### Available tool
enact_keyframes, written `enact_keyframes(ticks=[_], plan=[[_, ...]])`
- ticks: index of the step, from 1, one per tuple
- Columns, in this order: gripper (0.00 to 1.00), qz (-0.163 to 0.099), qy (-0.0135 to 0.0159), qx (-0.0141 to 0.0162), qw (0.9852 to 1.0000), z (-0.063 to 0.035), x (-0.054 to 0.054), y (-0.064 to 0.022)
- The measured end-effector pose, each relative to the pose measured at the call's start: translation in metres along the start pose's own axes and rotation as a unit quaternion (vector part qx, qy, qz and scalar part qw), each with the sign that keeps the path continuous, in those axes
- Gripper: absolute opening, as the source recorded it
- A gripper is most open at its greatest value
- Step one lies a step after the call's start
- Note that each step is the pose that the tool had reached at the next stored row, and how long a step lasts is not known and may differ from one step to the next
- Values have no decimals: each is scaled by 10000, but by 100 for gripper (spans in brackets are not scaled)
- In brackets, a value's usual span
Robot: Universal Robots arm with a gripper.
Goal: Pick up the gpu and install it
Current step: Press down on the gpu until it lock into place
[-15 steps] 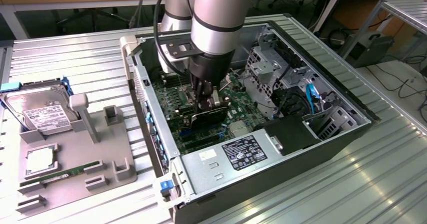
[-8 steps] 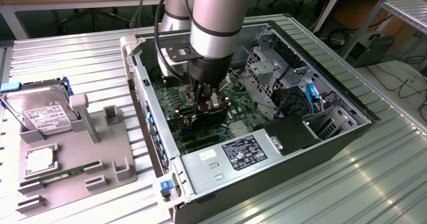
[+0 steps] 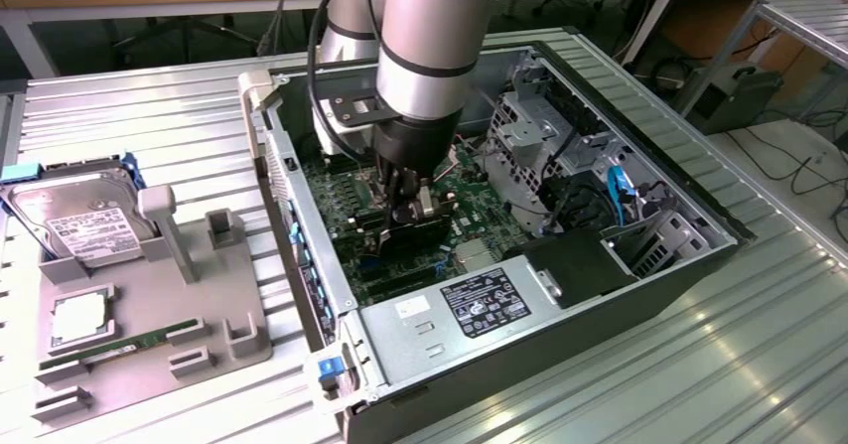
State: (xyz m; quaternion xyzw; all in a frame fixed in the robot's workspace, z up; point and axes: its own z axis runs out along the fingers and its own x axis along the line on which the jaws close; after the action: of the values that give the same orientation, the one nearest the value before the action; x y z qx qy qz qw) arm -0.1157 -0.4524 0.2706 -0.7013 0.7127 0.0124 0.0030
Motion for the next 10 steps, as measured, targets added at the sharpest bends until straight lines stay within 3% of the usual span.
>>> enact_keyframes(ticks=[6, 10], plan=[[11, 0, 3, -2, 10000, -306, -6, 4], [11, 0, 2, -1, 10000, -316, -7, 4]])
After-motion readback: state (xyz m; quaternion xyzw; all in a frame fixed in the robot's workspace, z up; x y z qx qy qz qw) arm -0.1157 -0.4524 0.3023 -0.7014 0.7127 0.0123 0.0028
